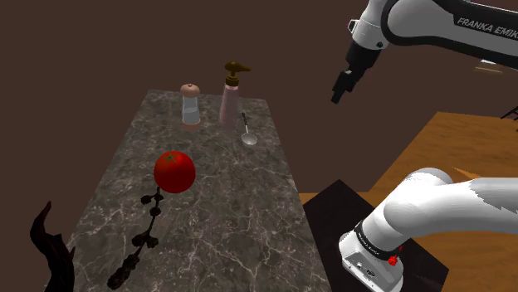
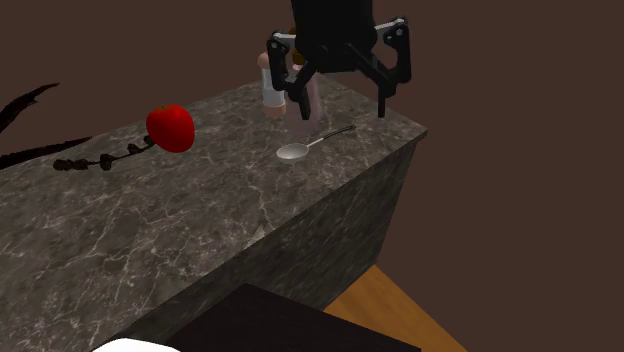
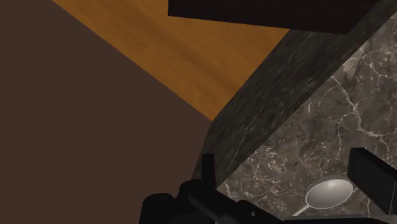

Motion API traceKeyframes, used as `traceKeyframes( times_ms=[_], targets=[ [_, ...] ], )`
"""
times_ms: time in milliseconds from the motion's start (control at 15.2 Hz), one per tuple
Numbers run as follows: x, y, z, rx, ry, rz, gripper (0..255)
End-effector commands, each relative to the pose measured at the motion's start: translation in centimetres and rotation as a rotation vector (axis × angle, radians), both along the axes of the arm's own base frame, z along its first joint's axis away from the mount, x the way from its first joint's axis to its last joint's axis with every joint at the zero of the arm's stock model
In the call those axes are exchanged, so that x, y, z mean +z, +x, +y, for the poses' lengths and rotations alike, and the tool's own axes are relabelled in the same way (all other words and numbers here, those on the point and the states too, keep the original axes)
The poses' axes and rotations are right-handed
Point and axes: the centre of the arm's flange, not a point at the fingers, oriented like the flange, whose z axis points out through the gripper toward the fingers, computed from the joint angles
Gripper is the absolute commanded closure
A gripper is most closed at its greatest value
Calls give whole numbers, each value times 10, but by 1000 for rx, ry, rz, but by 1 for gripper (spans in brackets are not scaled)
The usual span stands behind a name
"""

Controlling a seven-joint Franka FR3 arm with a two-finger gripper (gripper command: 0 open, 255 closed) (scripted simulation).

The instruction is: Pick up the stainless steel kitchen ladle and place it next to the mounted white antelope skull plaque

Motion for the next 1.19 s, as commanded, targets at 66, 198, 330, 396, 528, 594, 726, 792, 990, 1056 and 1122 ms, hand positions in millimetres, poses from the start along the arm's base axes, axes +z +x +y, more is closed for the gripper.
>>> traceKeyframes(
  times_ms=[66, 198, 330, 396, 528, 594, 726, 792, 990, 1056, 1122],
  targets=[
    [-9, 8, 3, -24, 15, 0, 0],
    [-27, 25, 10, -72, 44, 1, 0],
    [-44, 42, 17, -120, 73, 2, 0],
    [-53, 51, 20, -144, 87, 3, 0],
    [-71, 68, 26, -191, 116, 4, 0],
    [-79, 77, 29, -215, 131, 4, 0],
    [-96, 95, 34, -263, 160, 5, 0],
    [-105, 104, 37, -287, 175, 6, 0],
    [-130, 131, 44, -359, 218, 7, 0],
    [-139, 140, 46, -383, 233, 7, 0],
    [-147, 150, 48, -407, 247, 8, 0]
  ],
)
